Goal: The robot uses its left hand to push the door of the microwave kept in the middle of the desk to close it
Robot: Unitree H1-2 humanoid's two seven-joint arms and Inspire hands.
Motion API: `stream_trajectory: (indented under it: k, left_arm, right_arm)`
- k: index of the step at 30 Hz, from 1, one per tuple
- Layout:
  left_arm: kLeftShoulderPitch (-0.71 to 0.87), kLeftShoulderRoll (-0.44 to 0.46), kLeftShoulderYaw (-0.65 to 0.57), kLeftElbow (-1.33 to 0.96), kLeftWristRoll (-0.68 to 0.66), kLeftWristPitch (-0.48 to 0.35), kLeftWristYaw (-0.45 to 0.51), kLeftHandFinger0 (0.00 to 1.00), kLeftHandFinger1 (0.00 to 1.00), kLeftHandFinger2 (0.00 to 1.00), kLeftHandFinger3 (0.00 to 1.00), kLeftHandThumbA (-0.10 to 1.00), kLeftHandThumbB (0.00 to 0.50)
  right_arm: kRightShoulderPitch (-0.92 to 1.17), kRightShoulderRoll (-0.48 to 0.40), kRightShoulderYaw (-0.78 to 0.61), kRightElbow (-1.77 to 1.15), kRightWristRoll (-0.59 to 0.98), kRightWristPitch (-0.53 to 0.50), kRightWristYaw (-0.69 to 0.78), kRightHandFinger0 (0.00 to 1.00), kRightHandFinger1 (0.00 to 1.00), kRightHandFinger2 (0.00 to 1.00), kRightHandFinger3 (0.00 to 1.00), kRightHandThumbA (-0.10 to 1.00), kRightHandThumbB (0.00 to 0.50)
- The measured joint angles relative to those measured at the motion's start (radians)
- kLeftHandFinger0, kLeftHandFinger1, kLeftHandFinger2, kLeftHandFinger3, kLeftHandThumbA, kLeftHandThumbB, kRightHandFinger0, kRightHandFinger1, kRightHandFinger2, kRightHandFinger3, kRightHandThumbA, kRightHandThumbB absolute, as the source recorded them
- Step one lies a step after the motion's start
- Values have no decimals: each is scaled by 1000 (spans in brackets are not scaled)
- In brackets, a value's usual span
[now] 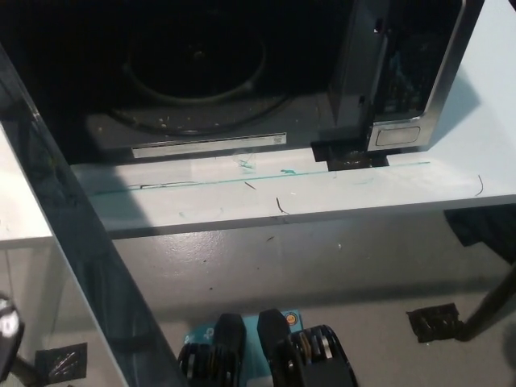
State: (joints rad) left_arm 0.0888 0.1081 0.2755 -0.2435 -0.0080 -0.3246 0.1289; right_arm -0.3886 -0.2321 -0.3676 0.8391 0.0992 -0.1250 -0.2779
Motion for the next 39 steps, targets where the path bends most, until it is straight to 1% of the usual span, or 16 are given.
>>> stream_trajectory:
  k: [1,2,3,6,7,12,15,16,18,22,24,26,27,29,32,39]
  left_arm:
    - [-24,2,-14,-41,1,-7,-5,0,0,40,235,-9,64]
    - [-38,4,-24,-68,1,-15,-10,0,0,35,225,-99,63]
    - [-59,9,-41,-100,0,-16,-16,0,0,47,226,-99,69]
    - [-90,24,-78,-163,0,-15,-35,0,0,58,216,-45,69]
    - [-94,26,-84,-171,0,-14,-38,0,0,62,210,-32,66]
    - [-114,33,-120,-176,16,-12,-55,0,0,2,188,85,40]
    - [-127,42,-129,-170,36,-13,-64,0,0,0,171,140,50]
    - [-132,44,-132,-168,41,-13,-66,0,0,0,158,139,46]
    - [-140,47,-137,-165,51,-12,-71,0,0,0,153,43,37]
    - [-173,61,-158,-142,59,-12,-83,0,0,1,172,44,42]
    - [-202,74,-165,-112,66,-15,-93,0,0,15,188,-16,38]
    - [-240,94,-172,-79,72,-19,-103,0,0,0,166,-73,60]
    - [-258,100,-174,-67,73,-20,-108,0,0,0,116,-100,75]
    - [-306,107,-183,-28,81,-23,-114,0,0,0,84,-100,100]
    - [-401,121,-194,57,92,-37,-118,0,0,0,63,-100,104]
    - [-589,131,-244,241,131,-69,-132,0,0,4,100,-100,118]
  right_arm:
    - [0,-1,0,0,0,-1,0,434,450,477,541,-100,137]
    - [0,-1,0,0,0,-1,0,474,478,489,552,-89,155]
    - [0,-1,0,0,1,-3,-1,491,491,501,557,-72,159]
    - [2,-2,1,-1,0,-3,-1,468,466,479,547,-81,158]
    - [3,-2,1,-1,1,-4,-1,417,426,454,551,-99,147]
    - [6,-4,0,-1,4,-10,0,514,504,526,557,-60,147]
    - [9,-4,0,1,5,-11,-1,549,528,560,566,-58,143]
    - [10,-4,0,2,5,-11,-1,461,456,497,561,-67,141]
    - [12,-4,0,2,5,-11,-1,462,462,497,557,-94,128]
    - [14,-4,0,-1,7,-11,-1,427,431,461,545,-87,146]
    - [17,-4,0,-7,7,-10,-1,459,464,495,559,-74,144]
    - [19,-3,0,-17,7,-10,-1,441,447,480,554,-87,140]
    - [19,-4,0,-19,7,-10,-1,428,439,478,560,-87,128]
    - [21,-4,1,-25,7,-9,-1,455,458,490,549,-69,140]
    - [22,-3,2,-25,7,-7,-2,472,474,502,546,-78,147]
    - [23,-3,0,-25,9,-6,-1,479,488,524,557,-100,161]
